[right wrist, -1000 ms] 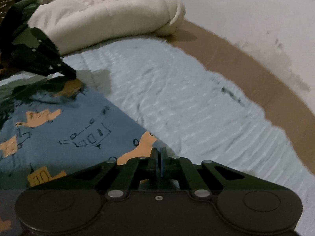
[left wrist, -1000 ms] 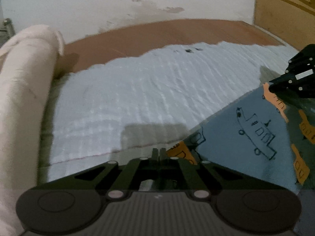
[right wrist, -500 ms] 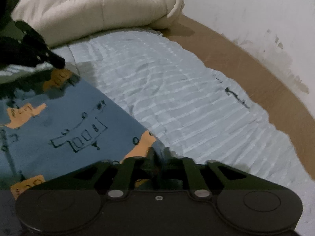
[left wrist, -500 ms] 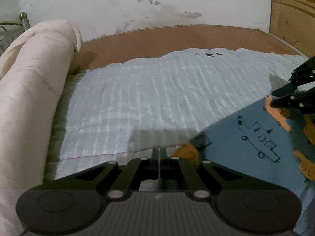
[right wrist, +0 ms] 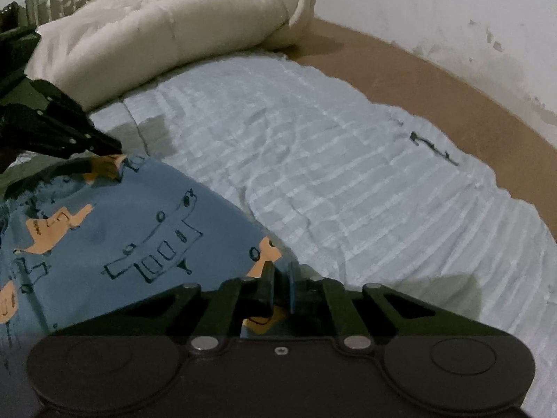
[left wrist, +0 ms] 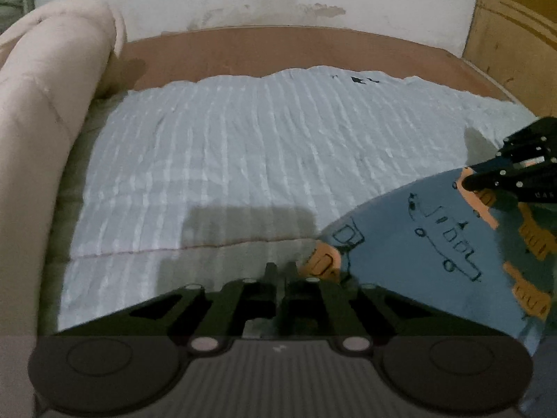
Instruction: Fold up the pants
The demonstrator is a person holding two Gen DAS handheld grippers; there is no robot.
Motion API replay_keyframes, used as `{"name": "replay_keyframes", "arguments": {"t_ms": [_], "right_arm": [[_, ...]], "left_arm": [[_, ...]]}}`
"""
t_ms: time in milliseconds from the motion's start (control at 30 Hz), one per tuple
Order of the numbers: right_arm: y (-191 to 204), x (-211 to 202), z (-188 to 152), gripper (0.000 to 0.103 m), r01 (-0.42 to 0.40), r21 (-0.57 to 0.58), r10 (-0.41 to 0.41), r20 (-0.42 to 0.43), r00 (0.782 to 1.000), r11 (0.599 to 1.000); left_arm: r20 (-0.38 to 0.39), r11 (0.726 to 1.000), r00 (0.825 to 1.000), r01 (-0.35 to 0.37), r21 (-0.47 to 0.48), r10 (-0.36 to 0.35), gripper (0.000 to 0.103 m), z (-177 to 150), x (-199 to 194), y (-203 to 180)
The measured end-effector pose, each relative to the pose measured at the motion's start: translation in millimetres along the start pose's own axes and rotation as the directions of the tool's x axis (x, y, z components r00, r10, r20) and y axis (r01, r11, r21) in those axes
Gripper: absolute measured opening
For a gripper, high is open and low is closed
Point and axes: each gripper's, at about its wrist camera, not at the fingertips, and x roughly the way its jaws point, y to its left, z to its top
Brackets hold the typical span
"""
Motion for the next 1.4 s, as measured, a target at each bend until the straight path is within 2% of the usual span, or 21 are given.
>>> {"name": "replay_keyframes", "arguments": {"t_ms": [100, 200, 233, 300, 333, 367, 400, 500, 600, 633, 667, 767, 867, 1000, 1100, 1200, 1400], "right_arm": [[4.6, -13.1, -0.4, 0.003, 0.024, -0.007, -0.024, 0.035, 0.999, 1.000], [10.6, -25.2, 0.1, 0.002, 0.048, -0.025, -0.046, 0.062, 0.997, 0.999], [12.8, -28.0, 0.4, 0.002, 0.054, -0.034, -0.052, 0.067, 0.996, 0.998], [16.2, -32.1, 0.4, 0.002, 0.059, -0.045, -0.055, 0.073, 0.996, 0.997], [17.3, -33.2, 0.3, 0.002, 0.060, -0.051, -0.056, 0.072, 0.996, 0.997], [17.8, -34.1, -0.1, 0.002, 0.063, -0.058, -0.058, 0.072, 0.996, 0.996], [18.7, -34.4, -0.6, 0.002, 0.065, -0.069, -0.060, 0.073, 0.995, 0.995], [18.4, -32.1, -1.6, 0.002, 0.066, -0.082, -0.061, 0.072, 0.996, 0.994], [15.9, -28.6, -4.0, 0.002, 0.064, -0.081, -0.058, 0.069, 0.996, 0.995], [14.9, -27.1, -5.0, 0.002, 0.061, -0.078, -0.055, 0.069, 0.996, 0.995], [14.8, -25.2, -5.8, 0.002, 0.059, -0.076, -0.054, 0.069, 0.996, 0.995], [15.7, -21.2, -8.5, 0.002, 0.059, -0.066, -0.054, 0.072, 0.996, 0.996], [19.6, -21.1, -10.5, 0.001, 0.071, -0.069, -0.066, 0.079, 0.995, 0.995], [26.7, -36.0, -11.9, 0.001, 0.092, -0.071, -0.084, 0.105, 0.991, 0.993], [37.2, -62.4, -16.5, 0.001, 0.109, -0.069, -0.096, 0.163, 0.982, 0.992], [52.8, -94.8, -27.1, 0.001, 0.127, -0.081, -0.106, 0.221, 0.969, 0.989], [93.5, -160.6, -58.7, 0.001, 0.155, -0.110, -0.114, 0.312, 0.943, 0.982]], "left_arm": [[0.034, 1.000, 0.999, 0.007, 0.001, -0.007, 0.000, -1.5, -10.5, -4.4], [0.083, 1.000, 0.996, -0.017, 0.013, 0.016, 0.000, 0.2, -22.2, -8.5], [0.091, 1.000, 0.996, -0.023, 0.019, 0.021, 0.004, 1.8, -25.7, -9.0], [0.093, 1.000, 0.995, -0.021, 0.019, 0.019, 0.026, 5.9, -28.3, -8.3], [0.091, 1.000, 0.996, -0.005, 0.019, 0.004, 0.052, 8.0, -28.0, -7.5], [0.096, 1.000, 0.995, 0.013, 0.022, -0.015, 0.065, 9.5, -27.0, -6.7], [0.104, 0.999, 0.994, 0.031, 0.029, -0.034, 0.066, 10.2, -25.3, -6.8], [0.088, 0.996, 0.994, 0.061, 0.065, -0.067, 0.066, 12.6, -10.9, -8.4], [0.035, 0.994, 0.996, 0.079, 0.081, -0.082, 0.064, 11.1, 6.8, -7.8], [0.017, 0.992, 0.996, 0.084, 0.090, -0.086, 0.059, 8.6, 10.8, -7.5], [0.003, 0.991, 0.996, 0.092, 0.095, -0.093, 0.046, 5.6, 12.7, -7.3], [-0.017, 0.989, 0.993, 0.118, 0.087, -0.117, 0.018, -0.1, 14.6, -6.8], [-0.016, 0.989, 0.994, 0.110, 0.094, -0.109, 0.004, -2.6, 9.1, -11.7], [0.053, 0.990, 0.997, 0.042, 0.133, -0.049, 0.003, -2.9, -14.3, -26.1], [0.126, 0.989, 0.992, -0.007, 0.146, -0.012, 0.003, -6.1, -41.4, -38.6], [0.200, 0.983, 0.980, -0.044, 0.178, 0.008, 0.003, -15.1, -72.6, -52.9], [0.330, 0.967, 0.944, -0.095, 0.238, 0.011, 0.003, -42.9, -136.0, -78.6]]}}
